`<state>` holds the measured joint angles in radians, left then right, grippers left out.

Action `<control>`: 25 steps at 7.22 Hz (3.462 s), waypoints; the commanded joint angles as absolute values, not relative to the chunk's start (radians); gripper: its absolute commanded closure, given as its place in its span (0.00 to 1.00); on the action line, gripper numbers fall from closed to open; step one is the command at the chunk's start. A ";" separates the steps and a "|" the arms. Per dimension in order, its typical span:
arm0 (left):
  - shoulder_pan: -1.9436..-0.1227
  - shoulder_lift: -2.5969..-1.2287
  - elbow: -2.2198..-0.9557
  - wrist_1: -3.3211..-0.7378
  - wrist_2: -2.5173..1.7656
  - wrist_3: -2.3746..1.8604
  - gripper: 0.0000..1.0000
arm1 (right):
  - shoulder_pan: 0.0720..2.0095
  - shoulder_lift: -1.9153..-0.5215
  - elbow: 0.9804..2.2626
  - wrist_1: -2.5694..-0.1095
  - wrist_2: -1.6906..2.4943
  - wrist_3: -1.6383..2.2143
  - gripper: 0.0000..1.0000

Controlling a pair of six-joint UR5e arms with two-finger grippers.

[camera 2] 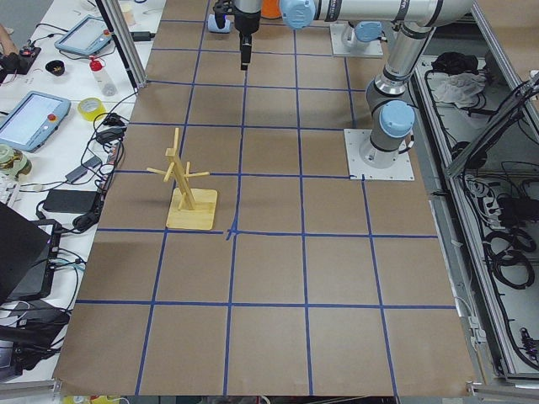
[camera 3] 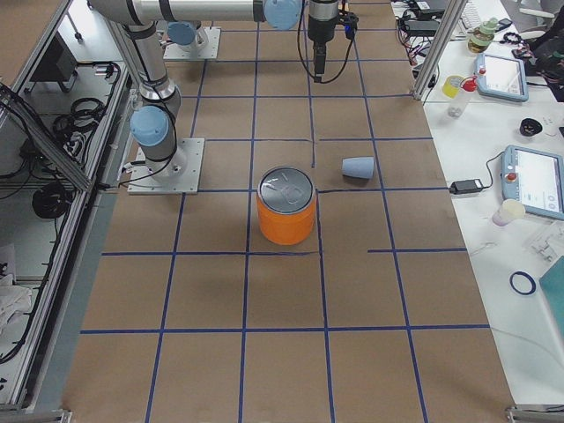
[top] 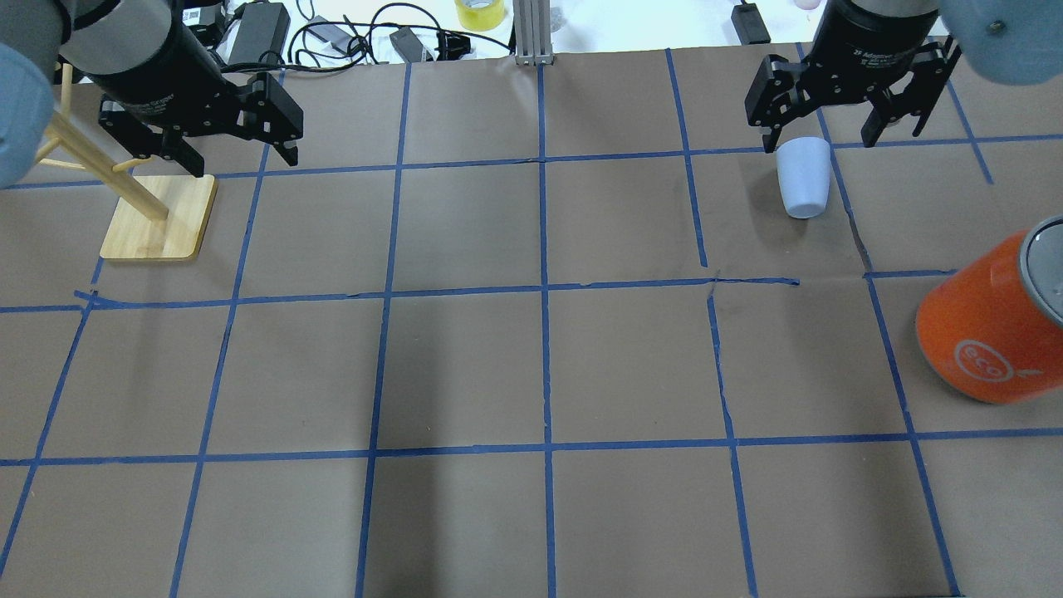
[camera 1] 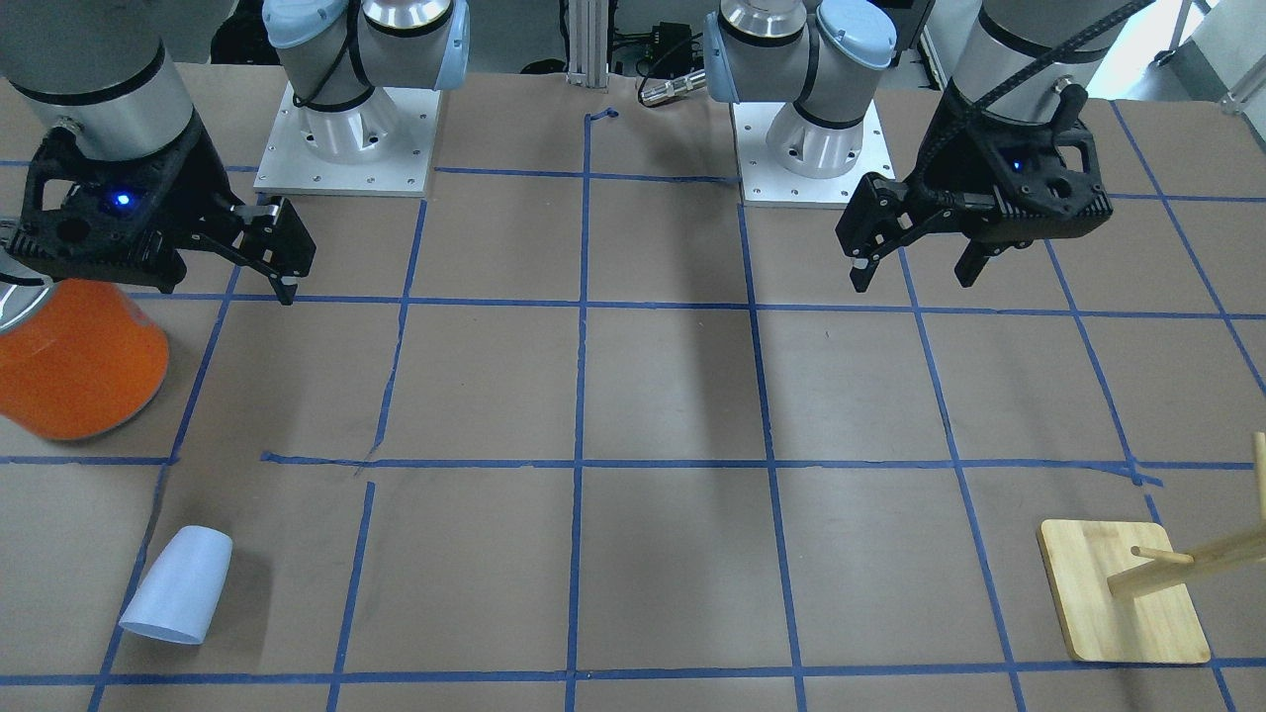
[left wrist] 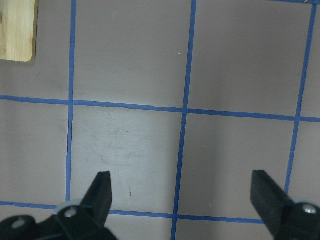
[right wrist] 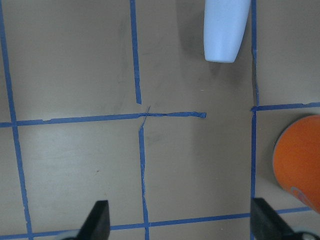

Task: Flip cup
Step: 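Move the right gripper down toward the upside-down pale blue cup, then close the right gripper on the cup and lift it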

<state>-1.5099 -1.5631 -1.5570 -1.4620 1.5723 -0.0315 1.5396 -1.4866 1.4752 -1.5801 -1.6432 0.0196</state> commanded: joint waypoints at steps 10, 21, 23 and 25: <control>-1.509 -1.560 -1.562 -1.460 1.571 -0.032 0.00 | 1.348 -1.155 1.571 -2.094 -1.638 0.043 0.00; -1.509 -1.560 -1.563 -1.459 1.572 -0.032 0.00 | 1.348 -0.967 1.568 -2.267 -1.638 0.110 0.06; -1.509 -1.560 -1.563 -1.459 1.572 -0.032 0.00 | 1.348 -0.954 1.562 -2.286 -1.640 0.109 0.75; -1.509 -1.560 -1.563 -1.459 1.572 -0.032 0.00 | 1.348 -1.012 1.533 -2.284 -1.623 0.101 0.93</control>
<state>-1.5094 -1.5601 -1.5627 -1.4588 1.5721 -0.0323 1.3484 -0.9761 1.5484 -2.2832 -1.6293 0.1090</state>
